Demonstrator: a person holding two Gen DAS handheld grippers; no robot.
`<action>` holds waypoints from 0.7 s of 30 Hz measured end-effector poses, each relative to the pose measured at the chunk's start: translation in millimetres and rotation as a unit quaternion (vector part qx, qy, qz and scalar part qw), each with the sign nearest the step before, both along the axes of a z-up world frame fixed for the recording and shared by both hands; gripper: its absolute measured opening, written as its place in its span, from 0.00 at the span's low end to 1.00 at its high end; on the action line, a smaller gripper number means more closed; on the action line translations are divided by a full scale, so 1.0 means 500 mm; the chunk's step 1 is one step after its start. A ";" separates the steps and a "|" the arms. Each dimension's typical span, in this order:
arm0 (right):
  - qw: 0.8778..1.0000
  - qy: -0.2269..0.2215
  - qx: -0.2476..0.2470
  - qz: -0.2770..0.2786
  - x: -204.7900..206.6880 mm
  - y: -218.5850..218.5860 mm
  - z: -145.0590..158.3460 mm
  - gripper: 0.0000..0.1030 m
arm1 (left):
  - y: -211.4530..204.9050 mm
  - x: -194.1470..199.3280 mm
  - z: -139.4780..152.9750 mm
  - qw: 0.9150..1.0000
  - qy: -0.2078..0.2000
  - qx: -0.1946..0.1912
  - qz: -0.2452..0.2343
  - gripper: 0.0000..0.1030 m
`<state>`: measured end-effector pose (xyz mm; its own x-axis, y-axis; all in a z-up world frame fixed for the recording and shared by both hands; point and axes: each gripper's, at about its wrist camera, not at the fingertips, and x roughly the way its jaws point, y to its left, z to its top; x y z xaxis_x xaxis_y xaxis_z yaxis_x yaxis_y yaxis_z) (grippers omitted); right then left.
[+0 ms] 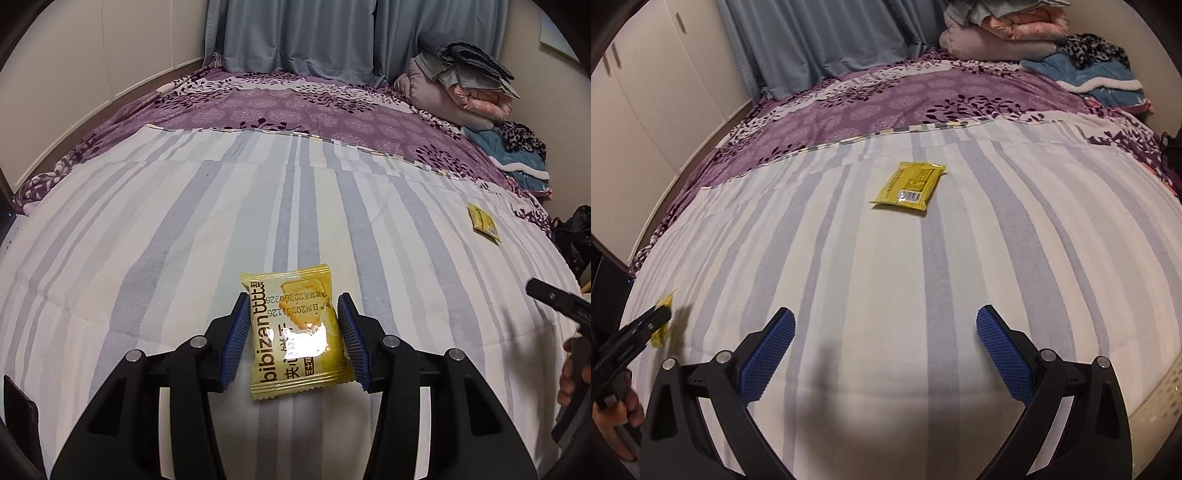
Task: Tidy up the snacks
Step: 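Lift the biscuit pack with the left gripper while the right grasps the small yellow pack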
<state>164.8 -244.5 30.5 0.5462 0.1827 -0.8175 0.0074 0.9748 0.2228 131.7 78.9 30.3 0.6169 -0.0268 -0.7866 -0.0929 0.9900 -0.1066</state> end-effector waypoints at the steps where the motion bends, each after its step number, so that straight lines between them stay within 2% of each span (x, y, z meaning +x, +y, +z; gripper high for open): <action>1: 1.000 0.005 -0.005 -0.006 0.028 0.000 -0.003 0.95 | 0.001 -0.006 0.003 1.000 -0.003 -0.003 -0.001 0.48; 8: 0.999 0.011 -0.029 -0.019 0.175 0.014 0.000 0.95 | 0.016 -0.035 0.015 1.000 -0.014 -0.025 0.000 0.48; 10: 0.999 0.015 -0.048 -0.019 0.214 0.025 -0.005 0.89 | 0.018 -0.042 0.017 0.999 -0.015 -0.030 -0.001 0.48; 15: 0.996 0.041 -0.074 -0.037 0.276 0.031 -0.036 0.66 | 0.022 -0.060 0.023 0.999 -0.021 -0.038 -0.005 0.48; 18: 0.994 0.050 -0.090 -0.041 0.289 0.036 -0.051 0.56 | 0.028 -0.069 0.025 0.999 -0.023 -0.042 -0.003 0.48; 21: 0.992 0.052 -0.104 -0.042 0.290 0.039 -0.057 0.53 | 0.036 -0.070 0.025 0.999 -0.025 -0.045 0.000 0.48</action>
<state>310.1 -224.9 2.0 0.4639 -0.0384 -0.8850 0.1034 0.9946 0.0110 96.8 97.1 42.9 0.6554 -0.0961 -0.7492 -0.0860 0.9759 -0.2005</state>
